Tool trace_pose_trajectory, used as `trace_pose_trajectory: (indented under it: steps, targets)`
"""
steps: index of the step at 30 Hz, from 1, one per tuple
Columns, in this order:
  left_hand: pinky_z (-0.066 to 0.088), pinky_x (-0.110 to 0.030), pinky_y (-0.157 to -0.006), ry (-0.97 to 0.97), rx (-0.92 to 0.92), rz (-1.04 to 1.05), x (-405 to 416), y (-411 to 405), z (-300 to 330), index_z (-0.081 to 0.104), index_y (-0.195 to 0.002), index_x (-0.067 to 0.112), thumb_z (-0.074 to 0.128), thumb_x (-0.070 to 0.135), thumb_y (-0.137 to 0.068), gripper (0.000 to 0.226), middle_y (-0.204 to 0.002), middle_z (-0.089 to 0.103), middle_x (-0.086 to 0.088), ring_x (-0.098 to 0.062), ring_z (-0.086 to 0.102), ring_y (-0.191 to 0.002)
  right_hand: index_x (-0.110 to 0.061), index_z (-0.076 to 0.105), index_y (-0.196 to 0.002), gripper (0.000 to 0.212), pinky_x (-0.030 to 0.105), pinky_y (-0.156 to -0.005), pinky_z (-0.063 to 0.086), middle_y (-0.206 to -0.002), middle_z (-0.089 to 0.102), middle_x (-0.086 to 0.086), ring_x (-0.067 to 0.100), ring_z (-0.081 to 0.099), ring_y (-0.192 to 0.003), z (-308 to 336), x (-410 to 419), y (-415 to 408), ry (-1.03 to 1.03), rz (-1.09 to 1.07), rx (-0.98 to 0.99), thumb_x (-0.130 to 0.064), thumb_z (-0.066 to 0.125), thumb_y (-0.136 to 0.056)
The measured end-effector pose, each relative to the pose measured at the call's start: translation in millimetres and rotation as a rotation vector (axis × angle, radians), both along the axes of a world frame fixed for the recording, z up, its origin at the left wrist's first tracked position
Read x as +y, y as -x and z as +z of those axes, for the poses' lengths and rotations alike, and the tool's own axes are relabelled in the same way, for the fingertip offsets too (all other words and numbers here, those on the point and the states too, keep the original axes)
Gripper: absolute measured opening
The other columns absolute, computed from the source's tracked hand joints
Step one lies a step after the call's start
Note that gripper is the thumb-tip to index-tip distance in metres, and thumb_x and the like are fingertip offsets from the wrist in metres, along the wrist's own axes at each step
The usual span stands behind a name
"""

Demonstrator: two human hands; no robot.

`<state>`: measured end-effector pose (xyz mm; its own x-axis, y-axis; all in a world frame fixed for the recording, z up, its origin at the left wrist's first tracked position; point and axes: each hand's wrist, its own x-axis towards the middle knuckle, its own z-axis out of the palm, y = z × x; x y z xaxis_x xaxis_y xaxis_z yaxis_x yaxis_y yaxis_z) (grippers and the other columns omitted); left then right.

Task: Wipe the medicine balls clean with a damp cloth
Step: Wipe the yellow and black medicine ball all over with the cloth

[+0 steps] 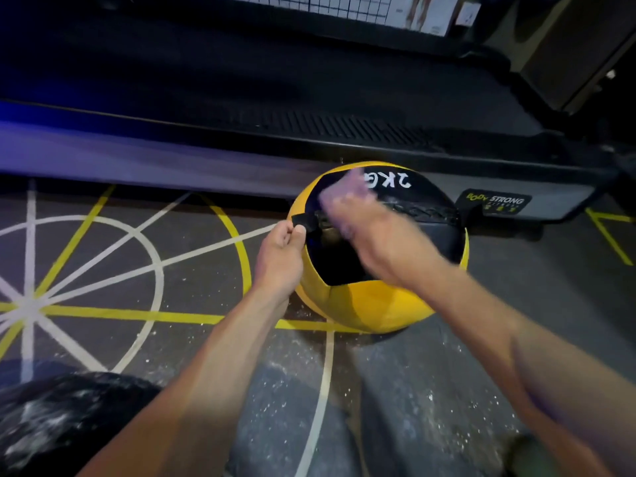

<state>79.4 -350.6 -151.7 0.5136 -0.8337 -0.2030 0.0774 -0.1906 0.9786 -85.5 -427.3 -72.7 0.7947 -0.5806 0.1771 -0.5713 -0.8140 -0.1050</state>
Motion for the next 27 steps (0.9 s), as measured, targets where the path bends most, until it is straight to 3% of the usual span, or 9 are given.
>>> trace_pose_trajectory:
  steps: [3,5,6,9,12,14,18,23,27]
  targets:
    - [0.043,-0.041,-0.076,0.012,-0.053,-0.007,2.0,1.0,2.2,0.058,-0.076,0.039,0.05,0.044,-0.097,0.023,-0.074,0.058,0.004,-0.018,0.051,-0.073,-0.015,0.052,-0.148,0.053,0.04,-0.122,0.031,-0.152,0.053,0.003,0.021,0.047,-0.142,-31.4,26.2,47.1,0.057,0.194,0.085,-0.012,0.037,-0.098]
    - [0.047,-0.039,-0.095,0.031,-0.055,-0.108,4.2,1.7,-1.1,0.067,-0.109,0.04,0.049,0.031,-0.106,0.021,-0.11,0.072,0.002,-0.015,0.064,-0.103,-0.02,0.045,-0.153,0.056,0.038,-0.124,0.026,-0.157,0.047,0.0,0.018,0.04,-0.146,-41.6,24.9,88.3,0.077,0.051,0.031,-0.009,0.036,-0.099]
    - [0.045,-0.036,-0.109,0.02,-0.044,-0.159,5.7,1.2,-1.8,0.063,-0.131,0.033,0.048,0.029,-0.108,0.028,-0.132,0.067,0.002,-0.013,0.06,-0.122,-0.022,0.042,-0.155,0.059,0.037,-0.123,0.027,-0.158,0.044,-0.001,0.015,0.033,-0.148,-43.5,25.9,104.8,0.059,-0.054,-0.015,-0.004,0.041,-0.099]
    - [0.03,-0.04,-0.124,-0.028,0.036,-0.222,10.3,-3.7,6.0,0.047,-0.154,0.024,0.043,0.053,-0.107,0.055,-0.156,0.049,0.002,-0.01,0.044,-0.142,-0.027,0.038,-0.157,0.067,0.035,-0.121,0.032,-0.162,0.028,-0.013,0.007,0.02,-0.152,-44.4,30.8,117.5,-0.09,-0.308,-0.199,0.002,0.052,-0.098]
    - [0.022,-0.037,-0.123,-0.054,0.189,-0.358,11.6,-9.9,30.2,0.04,-0.158,0.026,0.011,0.072,-0.101,0.079,-0.16,0.043,0.005,-0.008,0.037,-0.146,-0.024,0.041,-0.156,0.06,0.027,-0.124,0.022,-0.163,0.028,-0.01,0.009,0.024,-0.152,-40.4,43.0,69.6,-0.182,-0.319,-0.406,-0.001,0.049,-0.102]
    - [0.025,-0.033,-0.113,-0.053,0.226,-0.414,11.5,-13.8,44.3,0.042,-0.157,0.028,0.0,0.074,-0.098,0.086,-0.158,0.046,0.008,-0.006,0.039,-0.142,-0.016,0.043,-0.154,0.06,0.033,-0.123,0.023,-0.162,0.038,0.001,0.019,0.03,-0.152,-48.9,51.8,32.8,-0.102,-0.162,-0.267,0.001,0.045,-0.097]
    - [0.019,-0.027,-0.106,-0.098,0.119,-0.444,6.6,-20.4,47.4,0.043,-0.156,0.027,-0.007,0.073,-0.096,0.091,-0.16,0.044,0.006,-0.007,0.035,-0.145,-0.008,0.043,-0.152,0.058,0.043,-0.126,0.011,-0.148,0.054,0.013,0.033,0.043,-0.142,-91.4,64.9,8.1,0.239,0.09,0.158,-0.019,0.04,-0.096]
    - [0.01,-0.037,-0.128,-0.088,0.065,-0.488,1.4,-36.5,27.9,0.042,-0.157,0.027,-0.003,0.079,-0.094,0.093,-0.161,0.04,0.008,-0.009,0.033,-0.151,-0.002,0.008,-0.16,0.062,0.045,-0.116,-0.021,-0.168,0.018,0.016,0.031,0.01,-0.157,-134.9,84.3,32.3,0.26,0.394,0.793,-0.029,0.023,-0.106]
    - [0.023,-0.036,-0.123,-0.162,-0.082,-0.441,-8.3,-28.3,37.6,0.055,-0.148,0.025,0.012,0.094,-0.08,0.107,-0.149,0.058,0.006,-0.009,0.052,-0.137,-0.002,0.024,-0.158,0.061,0.045,-0.126,-0.009,-0.165,0.024,0.016,0.03,0.018,-0.156,-111.7,74.0,28.4,0.338,0.32,0.62,-0.028,0.031,-0.103]
